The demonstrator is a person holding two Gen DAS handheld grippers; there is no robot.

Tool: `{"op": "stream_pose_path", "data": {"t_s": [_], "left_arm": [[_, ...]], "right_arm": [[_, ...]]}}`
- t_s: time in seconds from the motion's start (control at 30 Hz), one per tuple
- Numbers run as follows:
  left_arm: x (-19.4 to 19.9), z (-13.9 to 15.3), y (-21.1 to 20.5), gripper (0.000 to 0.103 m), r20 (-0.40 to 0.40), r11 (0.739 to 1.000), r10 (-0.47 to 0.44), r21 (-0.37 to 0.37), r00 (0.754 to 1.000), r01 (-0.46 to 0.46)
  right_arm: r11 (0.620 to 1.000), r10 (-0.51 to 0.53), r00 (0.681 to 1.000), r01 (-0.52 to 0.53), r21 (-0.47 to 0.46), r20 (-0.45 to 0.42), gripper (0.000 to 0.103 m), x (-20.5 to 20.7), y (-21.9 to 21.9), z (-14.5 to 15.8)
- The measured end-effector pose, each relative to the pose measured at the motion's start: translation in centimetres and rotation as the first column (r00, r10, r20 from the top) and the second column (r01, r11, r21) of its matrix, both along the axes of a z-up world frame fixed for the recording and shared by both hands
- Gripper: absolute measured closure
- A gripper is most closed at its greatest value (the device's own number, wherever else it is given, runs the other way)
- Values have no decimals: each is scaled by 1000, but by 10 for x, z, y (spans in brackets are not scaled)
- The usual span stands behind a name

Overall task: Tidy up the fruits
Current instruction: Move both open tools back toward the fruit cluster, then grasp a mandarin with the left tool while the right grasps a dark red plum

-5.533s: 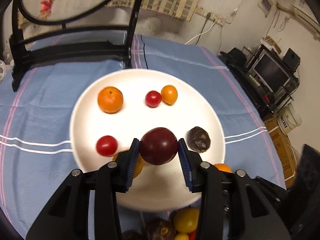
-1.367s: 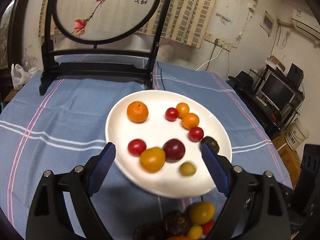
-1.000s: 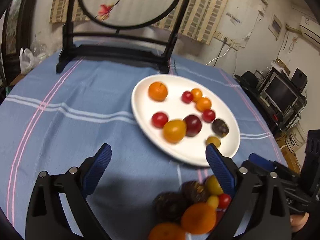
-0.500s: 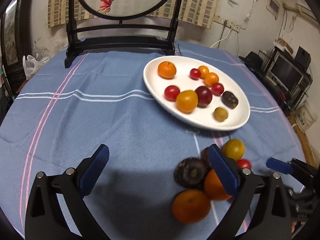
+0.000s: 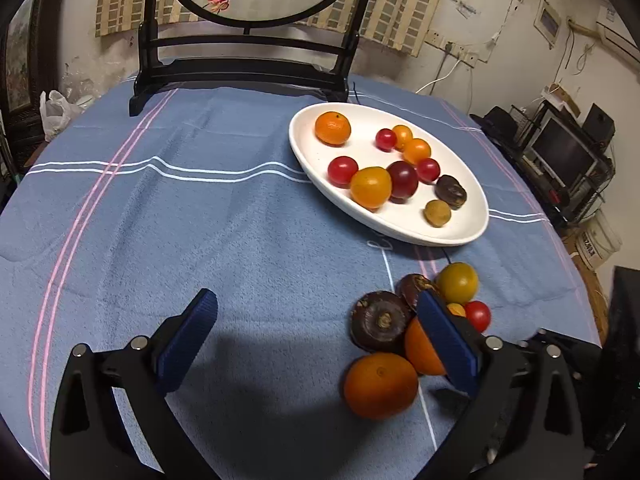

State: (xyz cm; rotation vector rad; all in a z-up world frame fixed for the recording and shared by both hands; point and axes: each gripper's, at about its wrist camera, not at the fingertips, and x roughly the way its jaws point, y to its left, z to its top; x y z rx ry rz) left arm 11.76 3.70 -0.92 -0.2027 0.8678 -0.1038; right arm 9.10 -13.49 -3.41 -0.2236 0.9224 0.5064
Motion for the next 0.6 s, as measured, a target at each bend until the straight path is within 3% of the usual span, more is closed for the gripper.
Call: {"op": "stream_pose_path", "data": {"t_s": [0.17,0.27,0.5,0.6], "left_arm": [[-4,-7,-1,5,-35,999,-31,-13,999,30],[-7,-17,-6,5,-88,995,-98,-16,991,97],[-21,-14,-17,5,-56,977,-215,-18,975,214],[-27,-15,-35,5,-50,957,-284,53,958,286]], "right_arm": [[998,4,1000,-3,57,-17,63,1,-9,-1],[994,1,999,4,114,-42,63,5,-22,-1],[993,6,999,-1,121,-48,63,9,-24,-1],[993,5,999,0,118,-46,63,9,-23,0]]}}
